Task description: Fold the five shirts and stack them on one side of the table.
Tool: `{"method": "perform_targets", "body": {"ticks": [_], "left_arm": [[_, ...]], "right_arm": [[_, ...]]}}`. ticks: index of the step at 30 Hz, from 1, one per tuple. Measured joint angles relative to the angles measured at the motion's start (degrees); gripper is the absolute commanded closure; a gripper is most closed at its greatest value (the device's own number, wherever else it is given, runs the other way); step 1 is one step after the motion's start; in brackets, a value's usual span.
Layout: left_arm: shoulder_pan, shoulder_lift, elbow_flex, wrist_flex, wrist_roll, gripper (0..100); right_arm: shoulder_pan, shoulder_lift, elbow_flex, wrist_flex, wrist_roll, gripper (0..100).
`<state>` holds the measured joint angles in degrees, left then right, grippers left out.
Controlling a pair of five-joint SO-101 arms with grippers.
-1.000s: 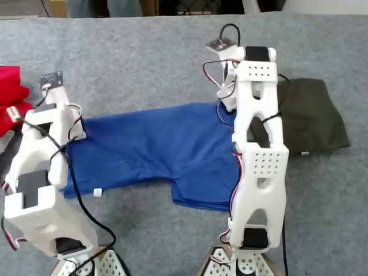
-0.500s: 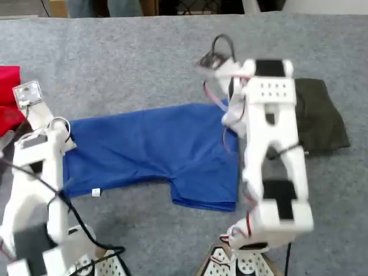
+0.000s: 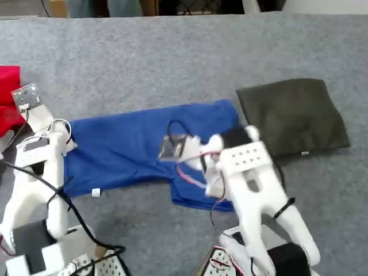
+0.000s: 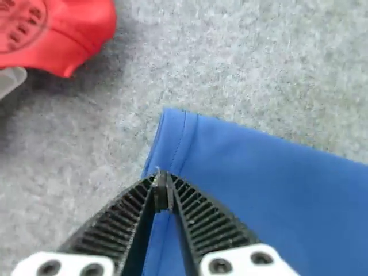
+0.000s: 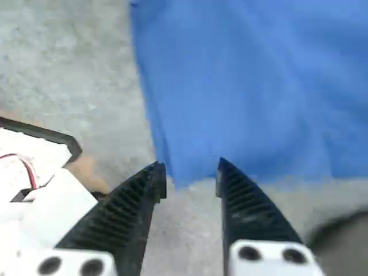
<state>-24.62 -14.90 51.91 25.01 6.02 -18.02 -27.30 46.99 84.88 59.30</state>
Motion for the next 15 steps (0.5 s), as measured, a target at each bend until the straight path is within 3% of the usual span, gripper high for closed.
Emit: {"method": "perform_targets", "body": {"ticks": [7,15], "left_arm": [[0.0,3.43,-2.46,-0.18,0.09,97],[0.0,3.43,-2.46,-0.18,0.09,97]], "right_arm": [[-8.62,-0.26,10.37,-8.09,0.0,80.0],[-10.64,-0.7,18.29,-16.18,0.0,80.3]]}}
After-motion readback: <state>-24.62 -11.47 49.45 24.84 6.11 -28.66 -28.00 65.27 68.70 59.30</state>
